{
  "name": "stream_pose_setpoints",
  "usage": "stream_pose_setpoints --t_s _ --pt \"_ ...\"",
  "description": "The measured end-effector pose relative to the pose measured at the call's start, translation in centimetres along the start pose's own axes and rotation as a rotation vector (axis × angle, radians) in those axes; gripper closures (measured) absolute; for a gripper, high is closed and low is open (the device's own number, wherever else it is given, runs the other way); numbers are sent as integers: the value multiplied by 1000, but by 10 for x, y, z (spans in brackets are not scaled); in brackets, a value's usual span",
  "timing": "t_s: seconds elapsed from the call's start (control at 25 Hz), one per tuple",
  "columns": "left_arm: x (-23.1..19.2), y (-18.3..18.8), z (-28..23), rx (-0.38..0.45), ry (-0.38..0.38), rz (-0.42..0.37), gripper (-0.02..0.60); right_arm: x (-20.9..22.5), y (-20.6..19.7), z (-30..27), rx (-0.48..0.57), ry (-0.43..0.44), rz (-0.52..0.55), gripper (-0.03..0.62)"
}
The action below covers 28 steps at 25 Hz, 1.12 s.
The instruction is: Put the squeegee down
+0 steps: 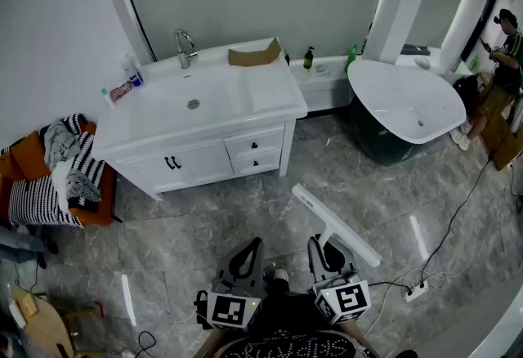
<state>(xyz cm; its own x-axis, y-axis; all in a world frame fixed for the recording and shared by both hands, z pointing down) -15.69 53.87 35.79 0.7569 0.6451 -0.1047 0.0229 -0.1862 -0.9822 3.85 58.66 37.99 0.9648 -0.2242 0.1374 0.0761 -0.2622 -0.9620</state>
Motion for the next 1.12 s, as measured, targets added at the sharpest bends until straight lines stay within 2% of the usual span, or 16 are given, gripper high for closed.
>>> stream_pose_setpoints --t_s 0.28,0.6,0.72,0.92,1.12 --pt "5 -3 -5 20 10 -4 578 8 -1 0 -5 19 5 543" --pt "-6 -9 -14 -1 20 7 577 13 -4 -14 -10 70 -52 542" --pt "-21 -10 -24 -40 2 -1 577 13 0 -32 -28 63 -46 542" --pt "-61 3 -57 8 8 14 578 12 10 -77 -35 49 -66 543" --pt "-98 23 -94 -10 -34 5 577 15 32 -126 -18 25 -75 542"
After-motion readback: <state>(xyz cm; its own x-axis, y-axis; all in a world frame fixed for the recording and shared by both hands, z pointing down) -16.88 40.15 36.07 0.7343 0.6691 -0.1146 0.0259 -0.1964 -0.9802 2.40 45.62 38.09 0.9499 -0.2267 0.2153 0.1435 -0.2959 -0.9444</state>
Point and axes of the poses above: the fingertips, and each gripper's own axes: z backward along the fingers, x to its right, y out of its top, the point moved 9 cm from there along z, backward along the fingers, and after that the axes turned 3 degrees about -x, right-handed, at the moved point
